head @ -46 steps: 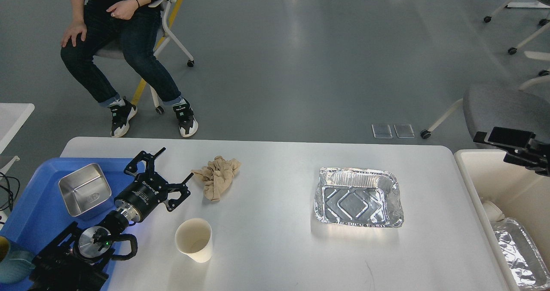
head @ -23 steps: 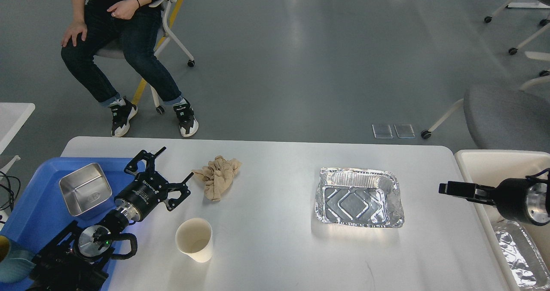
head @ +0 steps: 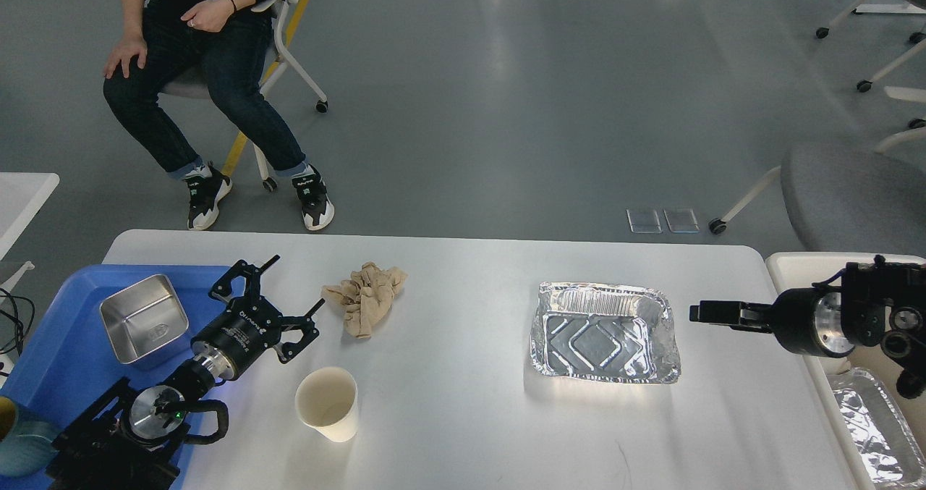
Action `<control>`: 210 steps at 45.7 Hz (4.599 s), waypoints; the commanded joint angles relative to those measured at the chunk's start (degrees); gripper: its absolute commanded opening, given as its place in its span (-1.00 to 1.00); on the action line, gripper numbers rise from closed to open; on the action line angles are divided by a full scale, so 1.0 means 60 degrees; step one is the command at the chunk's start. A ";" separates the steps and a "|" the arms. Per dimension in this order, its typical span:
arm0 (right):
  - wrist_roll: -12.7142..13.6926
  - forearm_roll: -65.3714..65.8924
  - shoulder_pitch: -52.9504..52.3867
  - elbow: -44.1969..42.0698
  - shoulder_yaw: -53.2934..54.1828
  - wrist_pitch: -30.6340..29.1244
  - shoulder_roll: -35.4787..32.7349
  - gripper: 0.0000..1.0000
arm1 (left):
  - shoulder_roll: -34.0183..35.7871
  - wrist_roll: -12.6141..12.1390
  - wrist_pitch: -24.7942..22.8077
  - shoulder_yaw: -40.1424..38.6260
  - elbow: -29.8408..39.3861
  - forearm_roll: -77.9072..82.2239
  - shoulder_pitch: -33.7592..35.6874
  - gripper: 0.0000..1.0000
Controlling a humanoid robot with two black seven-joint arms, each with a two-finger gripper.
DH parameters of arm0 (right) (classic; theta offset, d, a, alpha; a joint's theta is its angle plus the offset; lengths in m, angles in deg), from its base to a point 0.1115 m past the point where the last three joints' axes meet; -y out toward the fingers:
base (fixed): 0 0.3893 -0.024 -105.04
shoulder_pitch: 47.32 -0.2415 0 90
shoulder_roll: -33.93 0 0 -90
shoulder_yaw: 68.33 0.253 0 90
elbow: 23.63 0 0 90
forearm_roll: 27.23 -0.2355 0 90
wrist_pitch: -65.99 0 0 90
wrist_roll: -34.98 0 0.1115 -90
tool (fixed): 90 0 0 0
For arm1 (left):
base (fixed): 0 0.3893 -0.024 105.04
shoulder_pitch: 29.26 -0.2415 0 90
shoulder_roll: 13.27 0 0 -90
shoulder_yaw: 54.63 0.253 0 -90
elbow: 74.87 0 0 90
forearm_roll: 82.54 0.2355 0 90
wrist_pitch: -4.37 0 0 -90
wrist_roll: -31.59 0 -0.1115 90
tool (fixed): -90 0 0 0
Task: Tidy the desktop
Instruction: 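Reach the right gripper to the foil tray's nearer rim, then close the right gripper on the foil tray rim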
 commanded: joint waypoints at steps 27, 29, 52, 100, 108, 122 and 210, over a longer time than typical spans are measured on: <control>-0.0017 0.0417 -0.0504 -0.2024 -0.0243 0.0035 0.1981 1.00 | 0.0202 -0.0015 -0.0032 0.0000 0.0011 0.0000 -0.0228 0.94; -0.0017 0.0417 -0.0504 -0.2083 -0.0243 0.0035 0.2055 1.00 | 0.0202 -0.0015 -0.0091 0.0000 0.0011 0.0000 -0.0243 0.94; -0.0017 0.0578 -0.0504 -0.2493 -0.0272 0.0050 0.2934 1.00 | 0.0202 -0.0073 -0.0925 -0.0162 0.0011 -0.0102 -0.0228 0.94; -0.0003 0.0666 -0.0914 -0.2713 -0.0404 0.0065 0.2685 1.00 | 0.0569 -0.0161 -0.1571 -0.0294 0.0084 -0.0146 -0.0360 0.94; -0.0003 0.0724 -0.0841 -0.2815 -0.0448 0.0094 0.2670 1.00 | 0.0569 -0.0176 -0.1571 -0.0293 0.0084 -0.0132 -0.0448 0.94; -0.0017 0.0929 -0.0812 -0.3474 -0.0477 0.0372 0.2700 1.00 | 0.0598 -0.0161 -0.1600 -0.0293 0.0099 -0.0132 -0.0565 0.94; -0.0105 0.1091 -0.0782 -0.4602 -0.1532 0.1310 0.3578 0.50 | 0.0876 -0.0132 -0.1673 -0.0323 0.0158 -0.0117 -0.0990 0.94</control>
